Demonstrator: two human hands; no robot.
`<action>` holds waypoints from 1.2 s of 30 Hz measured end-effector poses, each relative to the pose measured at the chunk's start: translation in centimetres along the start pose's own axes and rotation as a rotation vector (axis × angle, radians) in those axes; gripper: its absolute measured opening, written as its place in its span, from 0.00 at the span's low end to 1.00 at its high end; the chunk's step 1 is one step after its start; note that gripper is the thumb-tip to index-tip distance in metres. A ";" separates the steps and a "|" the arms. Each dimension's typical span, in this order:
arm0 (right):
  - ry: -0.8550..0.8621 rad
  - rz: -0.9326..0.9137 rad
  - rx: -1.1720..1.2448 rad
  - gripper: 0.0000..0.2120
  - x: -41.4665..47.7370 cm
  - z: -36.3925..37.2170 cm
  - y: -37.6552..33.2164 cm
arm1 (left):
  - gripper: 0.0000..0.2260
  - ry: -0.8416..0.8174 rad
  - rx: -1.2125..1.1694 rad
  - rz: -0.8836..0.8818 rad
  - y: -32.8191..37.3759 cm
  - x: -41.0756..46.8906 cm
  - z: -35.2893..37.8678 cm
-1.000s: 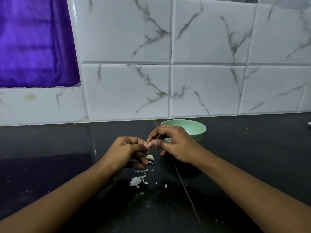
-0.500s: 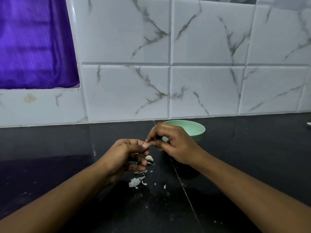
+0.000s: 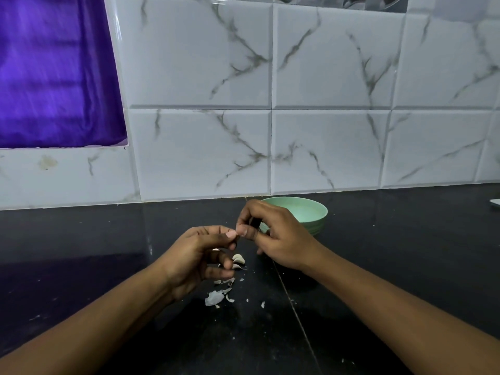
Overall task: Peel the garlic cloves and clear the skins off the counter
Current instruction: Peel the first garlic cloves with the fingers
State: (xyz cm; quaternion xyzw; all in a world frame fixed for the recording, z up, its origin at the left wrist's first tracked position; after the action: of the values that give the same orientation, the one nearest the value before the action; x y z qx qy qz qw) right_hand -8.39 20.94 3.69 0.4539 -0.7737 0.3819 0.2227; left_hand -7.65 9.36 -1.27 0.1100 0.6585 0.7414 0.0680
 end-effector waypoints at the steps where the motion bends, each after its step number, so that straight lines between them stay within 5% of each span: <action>1: 0.023 0.057 0.074 0.04 -0.1 0.0 0.4 | 0.06 0.012 -0.007 0.005 0.0 0.1 -0.1; 10: 0.162 0.396 0.417 0.08 -0.5 0.4 2.4 | 0.02 0.103 0.054 0.070 0.3 0.1 -0.5; 14: 0.071 0.464 0.412 0.16 -0.6 0.6 2.6 | 0.03 0.141 0.094 0.091 0.4 0.1 -0.8; 20: -0.047 0.433 0.389 0.03 -0.6 1.1 2.5 | 0.04 0.206 0.228 0.170 1.0 -0.1 -1.2; 28: -0.057 0.402 0.411 0.07 -0.5 0.8 2.1 | 0.04 0.196 0.283 0.162 0.9 -0.2 -1.0; 36: -0.043 0.369 0.363 0.09 -0.4 0.5 2.1 | 0.13 0.164 0.091 -0.014 -0.1 -0.2 -1.2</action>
State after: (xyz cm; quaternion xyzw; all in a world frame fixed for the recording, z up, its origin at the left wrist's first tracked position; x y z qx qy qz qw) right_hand -10.05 21.41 2.25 0.3458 -0.7668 0.5387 0.0477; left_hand -7.79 8.17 -1.49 0.0474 0.6955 0.7168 0.0142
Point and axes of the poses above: each hand's wrist, its own x-axis towards the middle knuckle, its own z-axis out of the palm, y = z × x, the point moved 7 cm from there along x, towards the middle knuckle
